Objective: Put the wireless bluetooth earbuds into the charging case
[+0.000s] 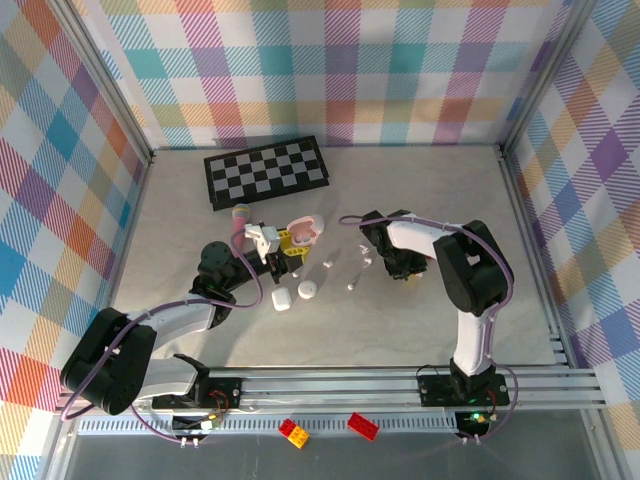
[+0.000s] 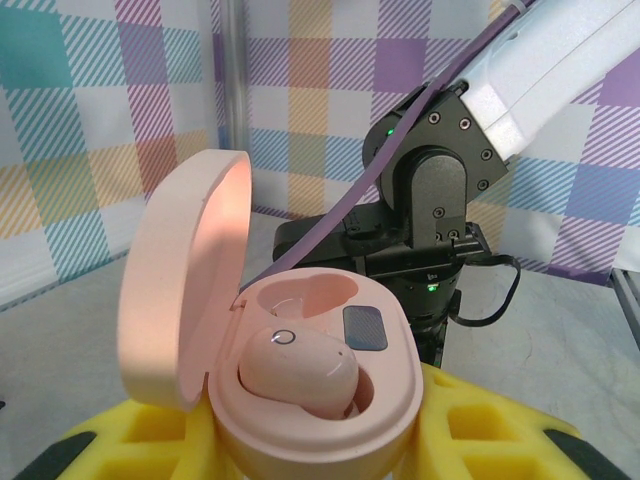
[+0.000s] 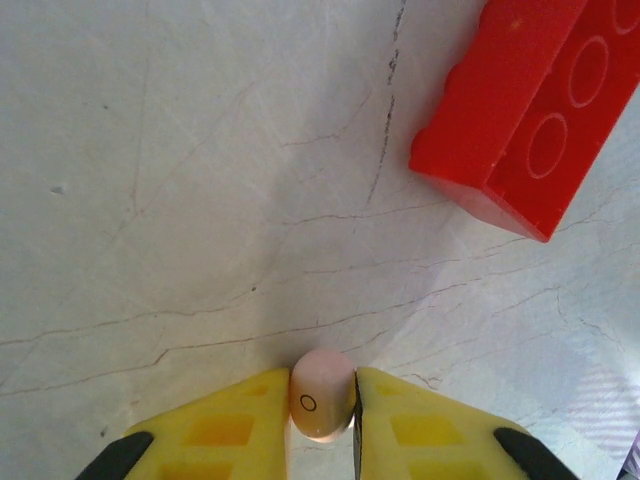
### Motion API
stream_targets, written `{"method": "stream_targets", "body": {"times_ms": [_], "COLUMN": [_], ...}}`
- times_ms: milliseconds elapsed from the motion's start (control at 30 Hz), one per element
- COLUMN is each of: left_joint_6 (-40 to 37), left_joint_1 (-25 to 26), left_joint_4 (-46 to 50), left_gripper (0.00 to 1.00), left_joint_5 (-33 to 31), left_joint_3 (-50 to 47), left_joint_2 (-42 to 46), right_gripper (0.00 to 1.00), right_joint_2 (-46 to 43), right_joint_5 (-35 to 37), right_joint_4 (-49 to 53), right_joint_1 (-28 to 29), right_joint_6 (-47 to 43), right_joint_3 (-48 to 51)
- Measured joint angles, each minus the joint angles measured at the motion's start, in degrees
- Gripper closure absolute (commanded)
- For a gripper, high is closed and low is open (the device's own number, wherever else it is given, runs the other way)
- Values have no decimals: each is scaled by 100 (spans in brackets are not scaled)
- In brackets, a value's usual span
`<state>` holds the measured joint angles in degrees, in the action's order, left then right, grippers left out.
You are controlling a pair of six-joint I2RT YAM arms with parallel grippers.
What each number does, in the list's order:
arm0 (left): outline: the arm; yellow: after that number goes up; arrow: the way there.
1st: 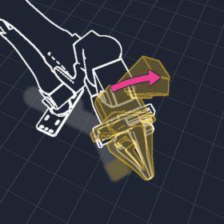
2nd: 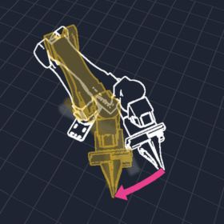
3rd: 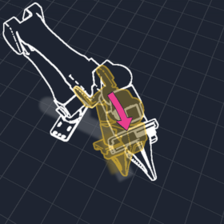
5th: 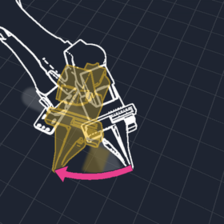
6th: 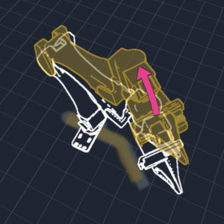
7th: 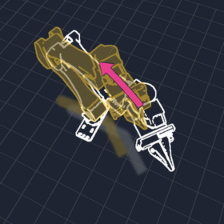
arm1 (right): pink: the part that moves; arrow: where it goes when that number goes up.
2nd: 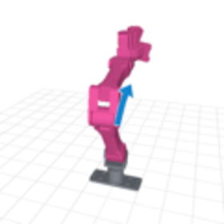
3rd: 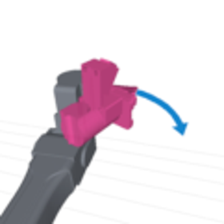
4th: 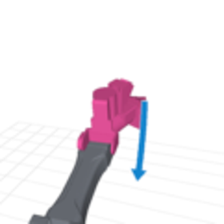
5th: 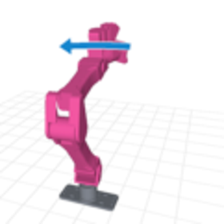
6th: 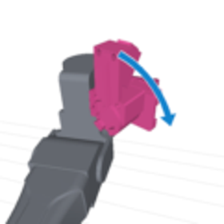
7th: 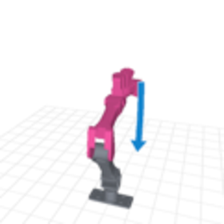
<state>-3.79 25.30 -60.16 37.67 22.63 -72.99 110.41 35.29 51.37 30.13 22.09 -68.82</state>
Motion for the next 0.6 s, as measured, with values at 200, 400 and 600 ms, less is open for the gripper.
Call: {"method": "stream_targets", "body": {"times_ms": [200,400,600], "left_joint_6": [-31,-249,-422], "left_joint_1": [4,129,374], "left_joint_4": [9,197,289], "left_gripper": [70,70,70], "left_joint_5": [90,155,260], "left_joint_3": [0,55,396], "left_joint_2": [0,-17,-302], "right_gripper": [78,78,78], "right_joint_2": [-979,-2385,-3477], "right_joint_5": [-647,-1794,-3281], "right_joint_4": [-304,-520,-546], "right_joint_1": [0,-4,-4], "right_joint_6": [-118,-201,-210], "right_joint_3": [431,470,409]}}
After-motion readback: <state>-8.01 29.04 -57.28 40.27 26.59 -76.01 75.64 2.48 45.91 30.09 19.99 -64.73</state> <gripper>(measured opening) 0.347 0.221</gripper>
